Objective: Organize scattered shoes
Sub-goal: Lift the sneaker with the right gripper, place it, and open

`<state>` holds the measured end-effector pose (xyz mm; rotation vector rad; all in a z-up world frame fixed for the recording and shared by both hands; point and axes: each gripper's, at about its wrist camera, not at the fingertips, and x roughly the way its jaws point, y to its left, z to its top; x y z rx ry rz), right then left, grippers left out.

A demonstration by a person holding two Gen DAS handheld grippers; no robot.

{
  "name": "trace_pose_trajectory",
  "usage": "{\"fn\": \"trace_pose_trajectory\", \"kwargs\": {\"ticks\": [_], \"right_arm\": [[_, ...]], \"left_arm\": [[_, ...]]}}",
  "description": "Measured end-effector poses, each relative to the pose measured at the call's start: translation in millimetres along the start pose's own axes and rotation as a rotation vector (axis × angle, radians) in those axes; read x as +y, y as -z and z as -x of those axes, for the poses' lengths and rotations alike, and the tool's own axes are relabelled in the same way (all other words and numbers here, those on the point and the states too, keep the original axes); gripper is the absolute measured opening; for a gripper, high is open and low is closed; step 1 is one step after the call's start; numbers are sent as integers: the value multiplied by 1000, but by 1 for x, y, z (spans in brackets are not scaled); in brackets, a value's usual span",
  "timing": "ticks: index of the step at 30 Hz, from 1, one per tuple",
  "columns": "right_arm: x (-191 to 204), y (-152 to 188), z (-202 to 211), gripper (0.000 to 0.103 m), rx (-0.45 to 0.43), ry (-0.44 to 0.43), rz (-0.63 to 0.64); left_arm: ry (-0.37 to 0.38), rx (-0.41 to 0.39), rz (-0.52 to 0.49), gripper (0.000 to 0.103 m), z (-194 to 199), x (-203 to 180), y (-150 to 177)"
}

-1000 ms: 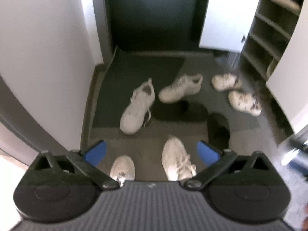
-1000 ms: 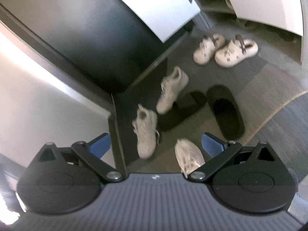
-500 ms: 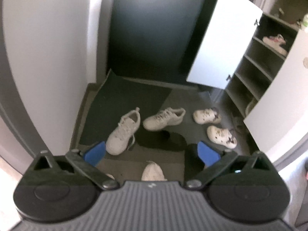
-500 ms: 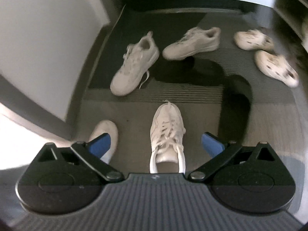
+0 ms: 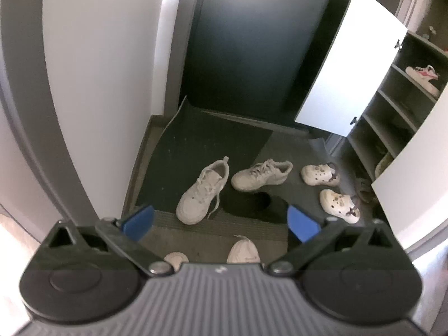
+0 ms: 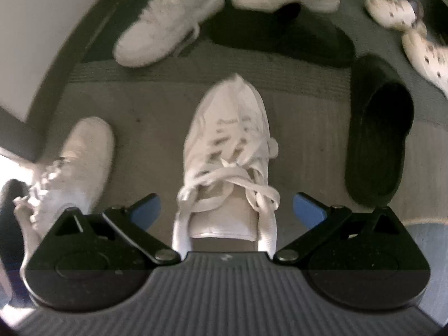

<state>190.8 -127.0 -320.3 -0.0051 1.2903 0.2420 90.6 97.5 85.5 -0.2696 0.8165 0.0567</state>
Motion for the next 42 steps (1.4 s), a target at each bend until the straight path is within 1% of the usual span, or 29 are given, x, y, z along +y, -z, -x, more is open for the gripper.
{"fn": "trace_pose_trajectory", "kwargs": {"ticks": [2,5,7,8,10,14,18,20,24,30,33,35,37,42], "right_arm": [[-1,4,-14,103,40,4,-35],[0,11,-28,103,68,33,-61],[-1,17,-32,101,62,38,-100],[-3,19,-34,96,57,27,-128],[-4,22,-37,96,37,24,-160],[4,24,-31,90,14,55,-168],[2,32,-18,87,-20,74,-225],[-2,37,-11,86,-21,76,-251],[-10,51,-2,86,-33,83,-262],[-20,77,2,86,-14,68,-296],[-19,87,0,87,2,68,-278],[-14,93,-4,89,-1,84,-229],[-13,95,-7,90,18,84,-209],[-19,97,1,92,63,74,-241]], "left_arm": [[4,5,5,103,-2,0,-1],[10,16,17,103,-7,-1,-3],[15,22,28,103,-10,2,-4],[17,25,34,103,-12,4,-5],[20,20,42,103,-14,7,-6],[35,-16,42,103,-15,10,-10],[1,-33,58,103,-17,14,-14],[-2,-32,65,103,-18,13,-15],[-8,-34,53,103,-21,6,-13],[21,-10,48,103,-24,-5,-6],[28,-9,44,103,-23,-9,-1],[32,-11,45,103,-22,-10,1],[27,-18,40,103,-22,-13,4],[5,-9,17,103,-31,-15,6]]}}
